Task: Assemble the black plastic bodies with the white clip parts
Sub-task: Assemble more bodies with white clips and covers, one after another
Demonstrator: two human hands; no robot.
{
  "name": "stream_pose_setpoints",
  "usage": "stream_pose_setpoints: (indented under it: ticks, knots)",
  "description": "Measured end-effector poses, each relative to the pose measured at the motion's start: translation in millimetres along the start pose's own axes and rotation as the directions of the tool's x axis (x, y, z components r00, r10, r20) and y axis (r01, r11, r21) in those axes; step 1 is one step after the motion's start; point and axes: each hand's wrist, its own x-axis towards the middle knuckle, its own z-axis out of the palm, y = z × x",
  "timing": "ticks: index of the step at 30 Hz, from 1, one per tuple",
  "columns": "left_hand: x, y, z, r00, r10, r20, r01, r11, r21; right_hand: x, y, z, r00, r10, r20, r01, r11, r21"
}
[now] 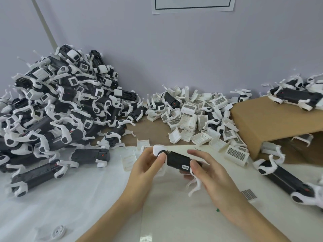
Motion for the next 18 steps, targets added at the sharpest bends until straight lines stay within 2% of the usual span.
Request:
stream_pose_setpoints:
  ticks: [3,10,12,15,18]
  knots:
    - [-1.3,2.1,-0.1,0.999,-0.002,0.04,0.002,1.0,-0.007,-1.2,-4.9,-4.0,0.995,-0.098,0.013,0.099,0.993,-0.071]
    - [-4.0,2.3,0.8,0.994,0.108,0.004,-0.108,0.993,0.057,-2.5,-0.5,-0.6,0.986,-0.16,0.042,0.164,0.979,-0.123]
    - [-5.5,2.8,4.5,0.982,0.187,-0.034,-0.182,0.975,0.124,-2.6,1.7,-1.5,0.981,-0.188,0.057,0.194,0.969,-0.154]
    - [-10.3,2.3,15.3,0.945,0.318,-0.077,-0.293,0.928,0.232,-2.3,12.1,-1.8,0.964,-0.224,0.141,0.261,0.902,-0.345]
    - [-17.9,3.3,32.0,0.885,0.464,-0.025,-0.413,0.809,0.42,2.3,26.1,-1.1,0.949,-0.274,0.155,0.314,0.831,-0.458]
